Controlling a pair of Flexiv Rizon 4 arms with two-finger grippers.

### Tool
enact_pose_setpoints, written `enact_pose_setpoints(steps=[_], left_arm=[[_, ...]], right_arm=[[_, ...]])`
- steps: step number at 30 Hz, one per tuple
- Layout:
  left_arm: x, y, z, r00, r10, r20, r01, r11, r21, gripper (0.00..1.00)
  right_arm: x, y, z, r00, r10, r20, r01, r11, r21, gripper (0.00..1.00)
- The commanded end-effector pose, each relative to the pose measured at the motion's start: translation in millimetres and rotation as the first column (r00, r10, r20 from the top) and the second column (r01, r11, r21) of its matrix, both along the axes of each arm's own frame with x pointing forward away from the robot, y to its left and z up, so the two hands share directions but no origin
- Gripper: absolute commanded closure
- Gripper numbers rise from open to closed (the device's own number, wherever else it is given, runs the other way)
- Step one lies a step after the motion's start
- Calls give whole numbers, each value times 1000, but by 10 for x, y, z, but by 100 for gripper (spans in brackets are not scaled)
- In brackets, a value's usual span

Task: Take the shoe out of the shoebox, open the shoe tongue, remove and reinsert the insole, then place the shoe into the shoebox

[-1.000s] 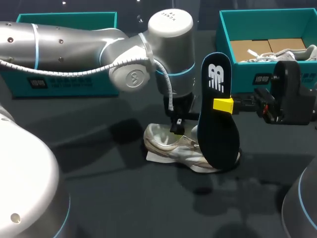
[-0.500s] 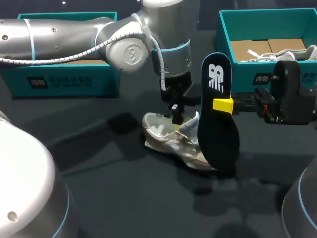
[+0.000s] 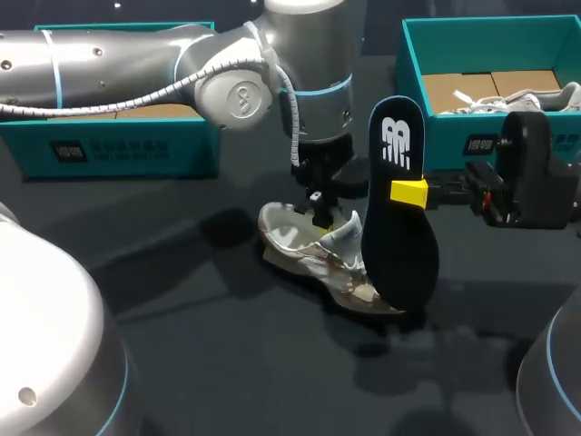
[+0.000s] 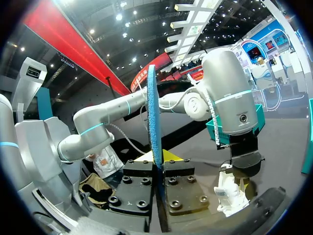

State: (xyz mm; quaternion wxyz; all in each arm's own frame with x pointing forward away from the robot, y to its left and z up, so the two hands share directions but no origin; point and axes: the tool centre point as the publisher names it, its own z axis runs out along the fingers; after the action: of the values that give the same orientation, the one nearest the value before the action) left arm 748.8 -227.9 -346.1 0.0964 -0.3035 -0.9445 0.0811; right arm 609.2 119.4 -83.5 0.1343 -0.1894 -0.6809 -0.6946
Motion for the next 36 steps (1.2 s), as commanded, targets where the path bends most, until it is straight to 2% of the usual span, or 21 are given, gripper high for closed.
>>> enact_pose_setpoints(steps=[1,12,18,24,29,33,36], left_arm=[[-97,-33,171,918,-301,256,253,945,205,100],[-97,-33,171,918,-301,256,253,945,205,100],[-31,-26,258,871,-413,266,392,911,131,100],[-1,-27,276,851,-461,251,460,885,65,100],[-18,-17,305,804,-535,259,550,835,15,100],[-63,-5,365,719,-632,288,664,747,-18,100],[-82,-9,404,678,-670,302,711,703,-36,100]], right_arm=[[-5,9,-5,1000,-2,0,2,1000,0,100],[-5,9,-5,1000,-2,0,2,1000,0,100],[-5,9,-5,1000,-2,0,2,1000,0,100],[-5,9,-5,1000,-2,0,2,1000,0,100],[-5,9,-5,1000,-2,0,2,1000,0,100],[-5,9,-5,1000,-2,0,2,1000,0,100],[-5,9,-5,1000,-2,0,2,1000,0,100]])
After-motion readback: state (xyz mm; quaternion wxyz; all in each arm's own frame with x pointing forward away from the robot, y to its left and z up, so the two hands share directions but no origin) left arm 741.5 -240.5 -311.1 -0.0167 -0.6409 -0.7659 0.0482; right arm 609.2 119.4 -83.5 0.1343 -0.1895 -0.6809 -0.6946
